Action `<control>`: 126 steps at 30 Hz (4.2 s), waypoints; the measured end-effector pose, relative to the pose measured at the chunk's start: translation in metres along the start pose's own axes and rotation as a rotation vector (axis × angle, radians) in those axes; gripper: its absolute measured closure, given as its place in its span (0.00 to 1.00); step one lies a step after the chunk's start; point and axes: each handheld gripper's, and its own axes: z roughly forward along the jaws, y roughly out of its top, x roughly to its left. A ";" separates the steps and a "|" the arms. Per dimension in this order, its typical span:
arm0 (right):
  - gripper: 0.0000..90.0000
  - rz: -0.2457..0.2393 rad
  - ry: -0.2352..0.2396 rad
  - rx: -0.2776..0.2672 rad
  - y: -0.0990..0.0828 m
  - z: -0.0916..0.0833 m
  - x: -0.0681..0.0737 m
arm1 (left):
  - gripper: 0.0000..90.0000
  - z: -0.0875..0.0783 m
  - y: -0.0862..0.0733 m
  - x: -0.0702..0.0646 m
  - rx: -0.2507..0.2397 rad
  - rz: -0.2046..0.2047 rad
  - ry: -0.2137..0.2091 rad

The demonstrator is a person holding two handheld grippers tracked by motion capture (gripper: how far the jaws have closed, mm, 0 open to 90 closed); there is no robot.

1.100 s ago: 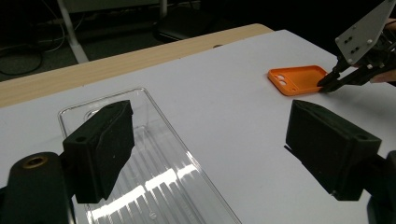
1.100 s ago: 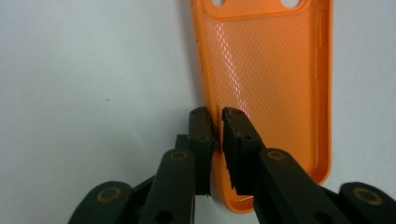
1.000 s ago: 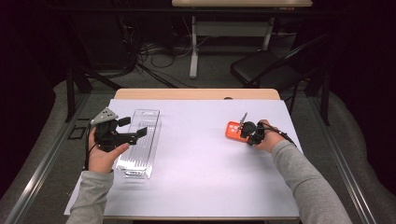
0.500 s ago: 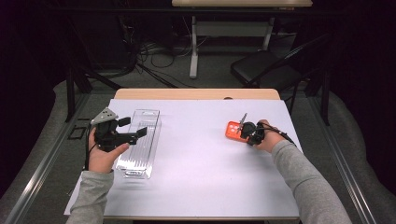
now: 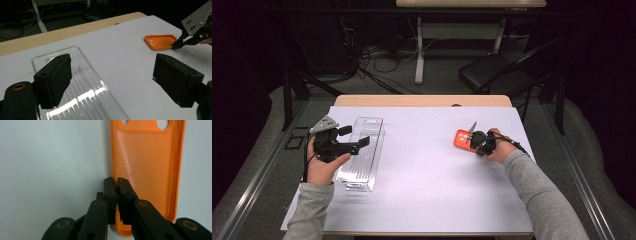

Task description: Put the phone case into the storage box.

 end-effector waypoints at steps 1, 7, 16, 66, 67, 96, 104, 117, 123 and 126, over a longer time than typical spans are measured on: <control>0.96 -0.001 0.001 0.004 0.000 0.000 0.000 | 0.17 0.000 0.000 0.000 0.000 0.000 0.001; 0.96 -0.002 0.005 0.013 0.000 -0.001 0.000 | 0.17 0.000 0.000 0.000 0.001 0.000 0.000; 0.97 -0.011 0.008 0.008 0.000 -0.001 0.000 | 0.17 0.000 0.000 0.001 0.000 -0.001 0.000; 0.99 -0.002 0.009 -0.082 0.002 -0.022 0.007 | 0.17 0.000 -0.001 0.001 0.000 -0.006 0.002; 0.99 -0.007 0.007 -0.074 0.003 -0.024 0.008 | 0.17 0.000 -0.001 0.001 -0.001 -0.006 0.001; 0.99 0.130 0.030 -0.239 -0.008 -0.060 0.022 | 0.17 -0.001 0.000 0.000 0.001 -0.002 0.001; 0.99 0.180 0.030 -0.299 -0.011 -0.066 0.032 | 0.17 0.000 0.000 -0.001 0.001 -0.001 0.002; 0.99 0.267 0.057 -0.379 -0.012 -0.080 0.046 | 0.17 -0.001 0.001 -0.003 0.000 0.005 0.000; 0.99 0.313 0.067 -0.419 -0.011 -0.083 0.055 | 0.17 0.000 0.001 -0.004 0.004 0.010 -0.003; 0.99 0.331 0.059 -0.425 -0.011 -0.084 0.062 | 0.17 0.000 0.001 -0.004 0.003 0.007 -0.004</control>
